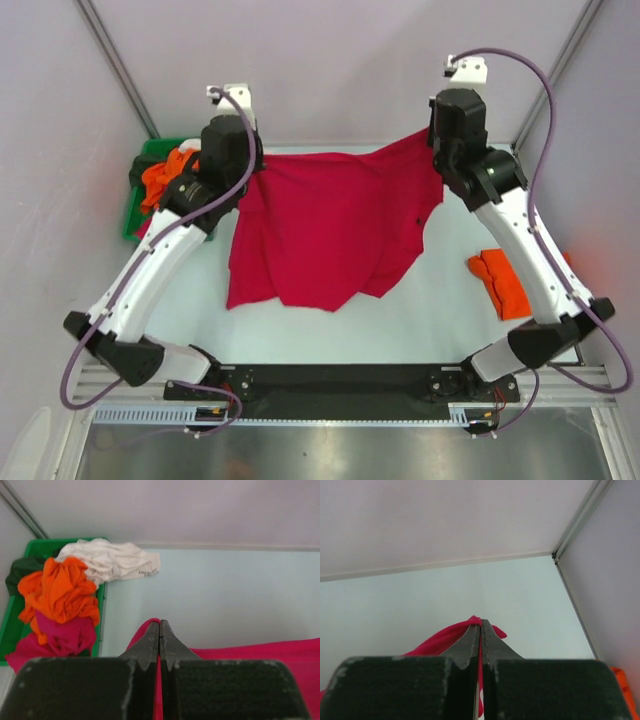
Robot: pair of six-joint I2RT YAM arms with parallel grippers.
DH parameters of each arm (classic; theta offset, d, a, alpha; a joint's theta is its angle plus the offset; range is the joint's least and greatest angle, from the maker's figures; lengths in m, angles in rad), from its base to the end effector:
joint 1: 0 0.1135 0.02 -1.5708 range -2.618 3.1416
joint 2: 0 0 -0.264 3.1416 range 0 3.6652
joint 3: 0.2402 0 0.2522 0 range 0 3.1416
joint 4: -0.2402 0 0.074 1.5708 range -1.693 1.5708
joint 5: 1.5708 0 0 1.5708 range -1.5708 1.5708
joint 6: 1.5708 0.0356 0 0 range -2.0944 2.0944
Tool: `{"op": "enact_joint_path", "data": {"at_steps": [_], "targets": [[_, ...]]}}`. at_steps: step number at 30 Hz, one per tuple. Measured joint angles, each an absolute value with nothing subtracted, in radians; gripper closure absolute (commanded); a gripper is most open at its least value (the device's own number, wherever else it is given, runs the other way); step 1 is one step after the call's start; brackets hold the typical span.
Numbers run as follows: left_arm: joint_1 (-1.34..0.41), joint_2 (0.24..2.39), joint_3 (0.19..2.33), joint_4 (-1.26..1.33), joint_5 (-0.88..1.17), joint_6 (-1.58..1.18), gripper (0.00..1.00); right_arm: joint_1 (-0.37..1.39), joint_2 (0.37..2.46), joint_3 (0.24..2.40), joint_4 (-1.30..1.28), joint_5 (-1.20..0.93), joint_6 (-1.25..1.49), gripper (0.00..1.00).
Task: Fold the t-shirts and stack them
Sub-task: Flatten out the tshirt
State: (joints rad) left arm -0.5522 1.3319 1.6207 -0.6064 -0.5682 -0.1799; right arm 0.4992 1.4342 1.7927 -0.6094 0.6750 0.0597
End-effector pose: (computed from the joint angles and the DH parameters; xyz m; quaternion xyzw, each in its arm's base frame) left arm 0.2434 -0.1275 0.4648 -0.0176 0.7945 0.0105 0.6069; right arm 0.2661 0.1198 0.4919 0.0356 0.7718 -0.0919 0.6282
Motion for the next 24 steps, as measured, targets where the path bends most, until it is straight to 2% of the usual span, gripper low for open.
{"op": "enact_joint_path", "data": {"at_steps": [6,11,19,24], "targets": [[-0.548,1.465,1.888,-0.584,-0.561,-0.12,1.0,0.494,1.596,2.037,-0.591,0.664,0.056,1.0],[-0.58,1.433,1.956,-0.536,-0.585,-0.084,1.0,0.546,1.559,2.021,-0.525,0.685,0.031,1.0],[-0.885,1.194,1.655,-0.511,-0.751,-0.051,1.0,0.748,1.243,1.595,-0.469,0.802,-0.07,1.0],[-1.141,1.009,1.497,-0.524,-0.936,-0.052,1.0,0.857,1.056,1.506,-0.473,0.914,-0.119,1.0]]}}
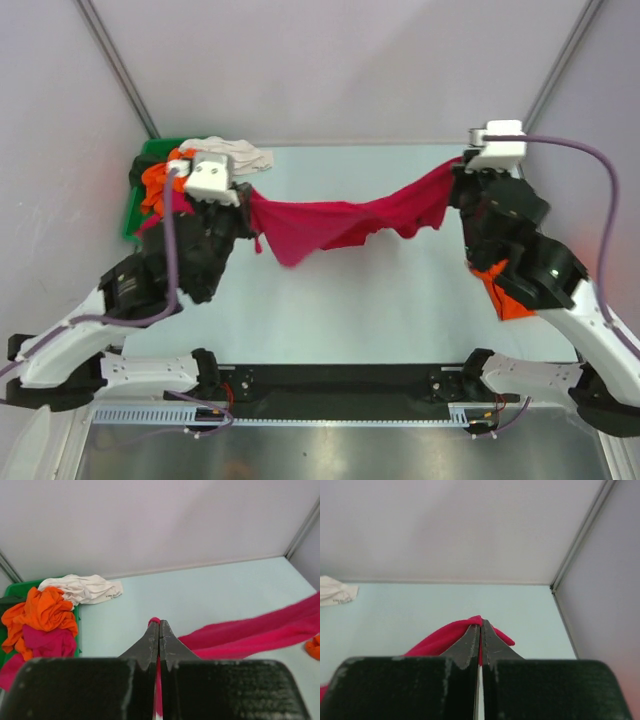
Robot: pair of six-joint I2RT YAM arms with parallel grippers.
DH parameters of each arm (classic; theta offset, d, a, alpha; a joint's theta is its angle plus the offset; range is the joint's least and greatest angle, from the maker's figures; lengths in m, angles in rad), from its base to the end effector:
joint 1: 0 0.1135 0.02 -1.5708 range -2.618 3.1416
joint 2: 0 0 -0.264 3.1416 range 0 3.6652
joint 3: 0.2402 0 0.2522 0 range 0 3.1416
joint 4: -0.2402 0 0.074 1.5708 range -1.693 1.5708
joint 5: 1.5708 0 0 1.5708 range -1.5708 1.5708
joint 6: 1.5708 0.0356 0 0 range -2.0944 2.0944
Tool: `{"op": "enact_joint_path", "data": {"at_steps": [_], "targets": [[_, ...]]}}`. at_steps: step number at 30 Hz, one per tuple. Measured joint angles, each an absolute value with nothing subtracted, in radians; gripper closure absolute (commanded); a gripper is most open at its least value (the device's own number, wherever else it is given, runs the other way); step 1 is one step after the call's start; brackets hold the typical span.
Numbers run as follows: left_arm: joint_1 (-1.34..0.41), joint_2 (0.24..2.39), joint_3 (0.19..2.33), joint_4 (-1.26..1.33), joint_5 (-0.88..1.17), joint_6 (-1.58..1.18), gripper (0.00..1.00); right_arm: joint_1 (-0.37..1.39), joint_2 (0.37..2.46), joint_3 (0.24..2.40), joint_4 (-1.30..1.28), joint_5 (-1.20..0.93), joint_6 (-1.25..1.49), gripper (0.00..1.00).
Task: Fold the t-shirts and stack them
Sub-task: Flatten out the tshirt
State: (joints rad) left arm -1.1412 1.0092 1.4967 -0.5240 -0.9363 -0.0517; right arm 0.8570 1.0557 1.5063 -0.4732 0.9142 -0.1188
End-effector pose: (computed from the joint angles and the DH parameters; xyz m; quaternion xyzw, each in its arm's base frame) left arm 0.0939 -0.1360 0.5012 0.0651 0.7117 -0.0792 0.6949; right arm 0.1392 0.1176 0.5018 -0.0282 0.7114 -0.0680 0.6989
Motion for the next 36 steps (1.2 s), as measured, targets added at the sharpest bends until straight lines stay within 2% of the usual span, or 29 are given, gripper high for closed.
{"op": "enact_joint_path", "data": {"at_steps": [4,8,14,17,19,22,29,36], "targets": [[-1.307,0.939,1.505,-0.514,-1.118,-0.021,1.0,0.914,0.988,1.555,-0.46,0.997,-0.178,1.0],[-1.402,0.942,1.573,-0.423,-1.239,0.083,1.0,0.962,0.997,1.645,-0.39,1.043,-0.266,1.0],[-1.428,0.942,1.526,-0.134,-1.3,0.34,1.0,0.963,1.04,1.671,-0.295,1.049,-0.342,1.0],[-1.41,0.919,1.426,-0.004,-1.304,0.445,1.0,0.878,1.059,1.644,-0.292,0.996,-0.305,1.0],[-1.351,0.913,1.381,-0.027,-1.283,0.405,1.0,0.749,1.079,1.605,-0.326,0.908,-0.228,1.0],[-1.174,0.908,1.33,-0.175,-1.185,0.223,1.0,0.623,1.094,1.494,-0.337,0.813,-0.123,1.0],[-0.815,0.932,1.028,-0.256,-0.929,-0.03,1.0,0.479,1.243,1.312,-0.319,0.651,0.041,1.0],[-0.608,1.127,0.949,-0.156,-0.751,-0.133,1.0,0.415,1.498,1.32,-0.263,0.585,0.112,1.0]]}}
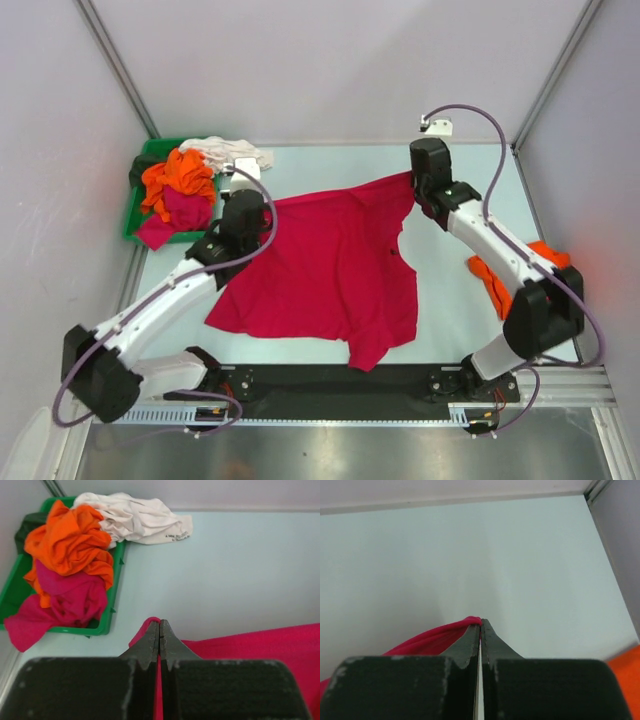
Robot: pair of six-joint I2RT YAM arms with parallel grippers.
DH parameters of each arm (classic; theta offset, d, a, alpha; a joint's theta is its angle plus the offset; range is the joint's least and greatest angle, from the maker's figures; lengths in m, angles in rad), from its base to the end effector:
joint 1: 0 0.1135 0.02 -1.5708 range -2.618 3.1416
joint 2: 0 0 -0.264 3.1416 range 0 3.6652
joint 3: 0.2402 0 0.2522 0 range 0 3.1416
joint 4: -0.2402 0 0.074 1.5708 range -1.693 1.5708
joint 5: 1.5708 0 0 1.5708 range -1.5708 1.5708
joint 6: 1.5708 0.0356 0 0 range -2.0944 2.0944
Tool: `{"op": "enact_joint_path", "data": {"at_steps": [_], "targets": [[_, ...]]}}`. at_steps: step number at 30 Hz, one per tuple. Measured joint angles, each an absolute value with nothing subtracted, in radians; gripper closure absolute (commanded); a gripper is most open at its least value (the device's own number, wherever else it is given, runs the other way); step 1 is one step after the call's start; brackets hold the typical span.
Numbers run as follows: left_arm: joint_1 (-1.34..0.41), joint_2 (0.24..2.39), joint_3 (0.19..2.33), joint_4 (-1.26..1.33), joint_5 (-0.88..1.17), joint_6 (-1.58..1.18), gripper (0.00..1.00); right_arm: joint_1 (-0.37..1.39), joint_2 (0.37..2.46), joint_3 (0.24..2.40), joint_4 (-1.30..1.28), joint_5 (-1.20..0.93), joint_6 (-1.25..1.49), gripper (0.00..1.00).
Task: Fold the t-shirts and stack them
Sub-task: Flatten out the tshirt
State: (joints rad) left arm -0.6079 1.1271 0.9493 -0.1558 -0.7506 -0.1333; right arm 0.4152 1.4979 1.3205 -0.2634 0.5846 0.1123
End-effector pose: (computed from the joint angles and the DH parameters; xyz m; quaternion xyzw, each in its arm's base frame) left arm 0.2215 -0.1245 0.3349 -0.0284 0.7867 0.0829 0.6111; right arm 0.3248 0.1217 0.3484 0.0305 0.8228 -0.1013 0.5584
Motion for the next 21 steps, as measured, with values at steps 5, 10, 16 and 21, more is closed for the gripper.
{"op": "enact_joint_path", "data": {"at_steps": [5,10,16,21], "targets": [[-0.551,1.294,0.979,-0.08,-0.701,-0.152,1.0,0.375,1.684,1.425,-0.251,0.565,0.138,1.0],[-0.496,1.481,1.065,-0.041,-0.686,-0.184,1.0,0.331,1.884,1.586,-0.25,0.541,0.163,1.0],[-0.439,1.663,1.211,-0.002,-0.685,-0.188,1.0,0.308,2.066,1.731,-0.252,0.506,0.18,1.0],[-0.385,1.806,1.378,-0.002,-0.685,-0.194,1.0,0.307,2.198,1.884,-0.256,0.472,0.188,1.0]]}}
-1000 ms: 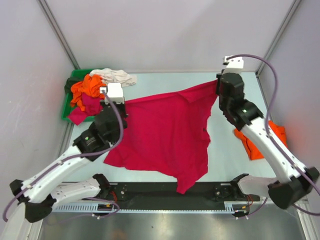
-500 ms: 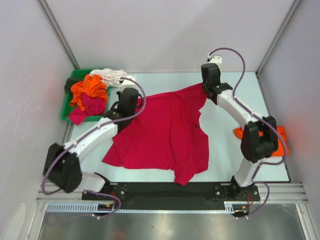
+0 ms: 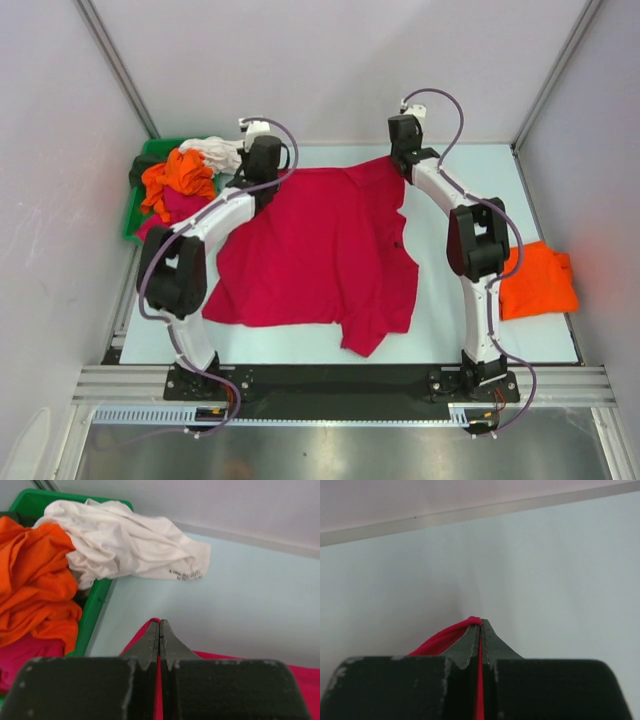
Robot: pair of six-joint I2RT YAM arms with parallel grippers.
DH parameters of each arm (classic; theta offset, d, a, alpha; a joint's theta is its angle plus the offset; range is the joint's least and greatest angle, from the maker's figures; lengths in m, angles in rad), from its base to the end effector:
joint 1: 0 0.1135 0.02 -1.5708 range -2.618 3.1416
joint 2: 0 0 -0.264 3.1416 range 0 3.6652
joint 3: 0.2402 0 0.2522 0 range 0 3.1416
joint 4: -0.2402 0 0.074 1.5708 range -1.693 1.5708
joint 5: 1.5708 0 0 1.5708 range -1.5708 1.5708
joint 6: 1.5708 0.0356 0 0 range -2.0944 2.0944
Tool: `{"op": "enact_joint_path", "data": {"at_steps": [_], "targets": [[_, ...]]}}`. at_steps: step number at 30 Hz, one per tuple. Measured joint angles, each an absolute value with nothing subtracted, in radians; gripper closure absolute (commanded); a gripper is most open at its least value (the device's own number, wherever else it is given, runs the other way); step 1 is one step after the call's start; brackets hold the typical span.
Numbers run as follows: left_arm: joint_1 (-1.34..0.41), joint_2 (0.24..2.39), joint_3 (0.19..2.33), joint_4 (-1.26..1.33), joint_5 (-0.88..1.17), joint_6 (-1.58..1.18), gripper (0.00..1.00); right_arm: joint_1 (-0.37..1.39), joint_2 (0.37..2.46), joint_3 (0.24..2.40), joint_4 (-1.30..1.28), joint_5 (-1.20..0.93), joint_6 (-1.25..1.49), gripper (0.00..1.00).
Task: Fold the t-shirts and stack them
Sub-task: Flatten out the tshirt
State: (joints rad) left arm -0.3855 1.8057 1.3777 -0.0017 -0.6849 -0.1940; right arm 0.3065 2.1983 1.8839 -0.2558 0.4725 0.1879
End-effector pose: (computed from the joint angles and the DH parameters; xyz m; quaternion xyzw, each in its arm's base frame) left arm 0.3991 -0.1376 0.2808 -0.1047 0.8064 0.1255 0.5683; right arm 0.4963 0.1401 0.2515 0.0615 0.8582 -0.0850 0.5024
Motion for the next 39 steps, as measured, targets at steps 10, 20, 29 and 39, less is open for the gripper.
{"op": "enact_joint_path", "data": {"at_steps": [10,20,29,39], "targets": [[-0.291,2.045,1.617,-0.026,-0.677,-0.201,0.66,0.299,2.46,2.199,-0.255,0.381,0.218,1.0],[-0.236,2.144,1.686,-0.078,-0.67,-0.229,0.25,0.264,2.577,2.258,-0.27,0.315,0.252,0.28],[-0.253,2.062,1.659,-0.084,-0.673,-0.239,0.18,0.257,2.43,2.127,-0.266,0.334,0.261,0.0],[-0.486,1.676,1.234,-0.091,-0.664,-0.345,0.15,0.546,1.836,1.579,-0.168,0.455,0.254,0.0]]}}
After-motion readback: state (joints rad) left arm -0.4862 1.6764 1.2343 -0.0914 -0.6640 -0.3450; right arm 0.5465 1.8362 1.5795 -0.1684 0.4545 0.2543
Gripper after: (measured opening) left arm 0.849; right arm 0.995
